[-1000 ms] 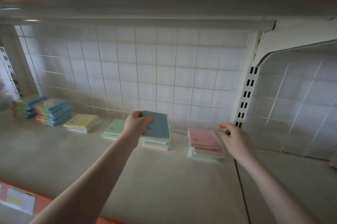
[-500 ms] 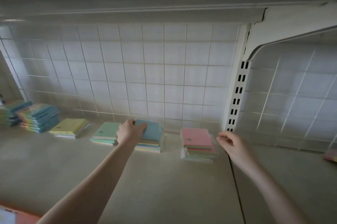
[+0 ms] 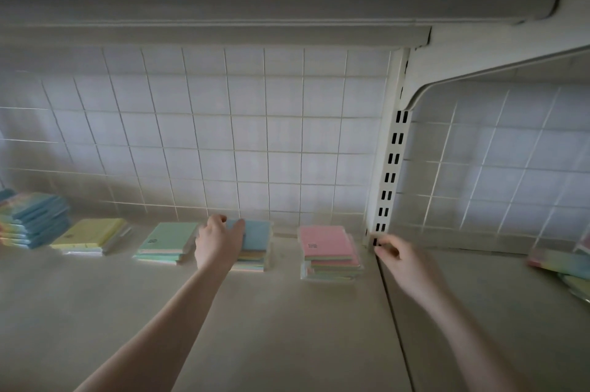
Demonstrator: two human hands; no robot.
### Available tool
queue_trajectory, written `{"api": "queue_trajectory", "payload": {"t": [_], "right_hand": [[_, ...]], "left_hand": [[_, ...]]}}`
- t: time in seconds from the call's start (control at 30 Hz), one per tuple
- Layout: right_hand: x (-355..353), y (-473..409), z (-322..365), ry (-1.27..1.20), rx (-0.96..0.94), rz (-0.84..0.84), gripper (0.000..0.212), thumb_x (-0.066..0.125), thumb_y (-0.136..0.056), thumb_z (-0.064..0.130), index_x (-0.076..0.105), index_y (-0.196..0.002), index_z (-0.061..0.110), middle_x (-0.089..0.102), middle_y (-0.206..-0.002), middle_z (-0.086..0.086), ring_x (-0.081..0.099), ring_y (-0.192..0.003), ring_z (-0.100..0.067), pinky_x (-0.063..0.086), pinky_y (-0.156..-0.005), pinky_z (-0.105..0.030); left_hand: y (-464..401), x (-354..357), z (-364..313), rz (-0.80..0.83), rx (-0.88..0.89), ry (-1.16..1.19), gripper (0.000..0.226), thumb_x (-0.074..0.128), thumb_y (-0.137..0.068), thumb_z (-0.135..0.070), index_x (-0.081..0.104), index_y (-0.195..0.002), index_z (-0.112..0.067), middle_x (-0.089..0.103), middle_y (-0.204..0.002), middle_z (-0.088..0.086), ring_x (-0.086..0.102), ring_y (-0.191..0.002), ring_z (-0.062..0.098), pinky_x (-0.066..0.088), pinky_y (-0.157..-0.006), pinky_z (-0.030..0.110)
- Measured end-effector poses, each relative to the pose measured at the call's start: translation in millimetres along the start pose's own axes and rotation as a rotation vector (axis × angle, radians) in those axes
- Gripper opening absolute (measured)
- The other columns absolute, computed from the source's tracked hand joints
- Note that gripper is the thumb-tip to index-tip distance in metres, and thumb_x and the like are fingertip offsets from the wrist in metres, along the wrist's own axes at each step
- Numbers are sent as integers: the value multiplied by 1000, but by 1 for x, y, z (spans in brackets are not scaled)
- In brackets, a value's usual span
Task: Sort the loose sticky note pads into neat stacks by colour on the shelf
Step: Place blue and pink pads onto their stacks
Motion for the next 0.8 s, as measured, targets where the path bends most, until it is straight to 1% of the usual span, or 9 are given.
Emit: {"api": "queue_trajectory", "payload": {"t": [0.07, 0.17, 0.27, 0.33, 0.47, 0.6, 0.73, 0.8], "right_hand": [[-10, 0, -4, 35, 26, -21, 26, 53, -94, 31, 62, -115, 18, 65, -112, 0, 59, -98, -20, 38, -72, -26], [-31, -1, -7, 100, 24, -106, 28, 53, -94, 30, 62, -116, 15, 65, -115, -2, 59, -102, -22, 41, -77, -28], [-47, 7, -8, 212, -8, -172, 30, 54, -93, 29, 62, -117, 12, 63, -116, -6, 58, -106, -26, 42, -83, -31], [-54, 15, -13, 314, -44, -197, 31, 57, -92, 29, 63, -116, 11, 63, -113, -10, 57, -105, -30, 43, -86, -35], [-75, 26, -33, 473, -34, -207, 32, 58, -90, 31, 64, -115, 12, 63, -108, -12, 57, -104, -32, 44, -86, -39], [-107, 35, -63, 513, -14, -260, 26, 65, -84, 28, 69, -102, 9, 64, -95, -16, 59, -93, -36, 48, -79, -41], [-148, 40, -109, 570, 16, -253, 27, 62, -87, 29, 67, -104, 8, 63, -99, -17, 58, -96, -36, 46, -81, -40], [-172, 43, -135, 585, 8, -277, 26, 61, -86, 33, 68, -97, 11, 65, -93, -15, 61, -92, -36, 47, -77, -40]], "left_hand": [[6, -10, -8, -53, 67, -42, 47, 51, -92, -37, 47, -130, -10, 47, -132, 17, 41, -122, 35, 33, -100, 40], [22, -27, -29, -139, 261, -72, 45, 54, -92, -33, 49, -129, -8, 47, -132, 18, 40, -121, 37, 31, -99, 40], [39, -30, -50, -155, 412, -98, 42, 57, -92, -31, 52, -125, -6, 50, -130, 17, 42, -119, 38, 31, -98, 41], [52, -26, -62, -143, 480, -110, 43, 58, -91, -31, 53, -125, -5, 52, -129, 15, 43, -120, 37, 32, -98, 40], [81, -7, -79, -78, 525, -137, 45, 55, -91, -36, 50, -128, -9, 48, -134, 10, 38, -126, 31, 32, -102, 40], [108, 16, -95, -26, 541, -146, 47, 55, -91, -36, 49, -129, -9, 46, -136, 11, 36, -129, 30, 31, -103, 41], [145, 39, -123, -32, 563, -151, 48, 55, -91, -36, 48, -130, -8, 45, -138, 12, 35, -129, 31, 30, -103, 42], [168, 52, -140, -49, 562, -146, 49, 54, -91, -37, 47, -132, -10, 42, -141, 11, 32, -132, 29, 28, -106, 41]]}}
Point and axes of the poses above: each hand's wrist, its own y-axis away from the middle knuckle, its own x-axis out of the palm, z = x × y, the point moved 8 cm from there along -y, towards the middle knuckle
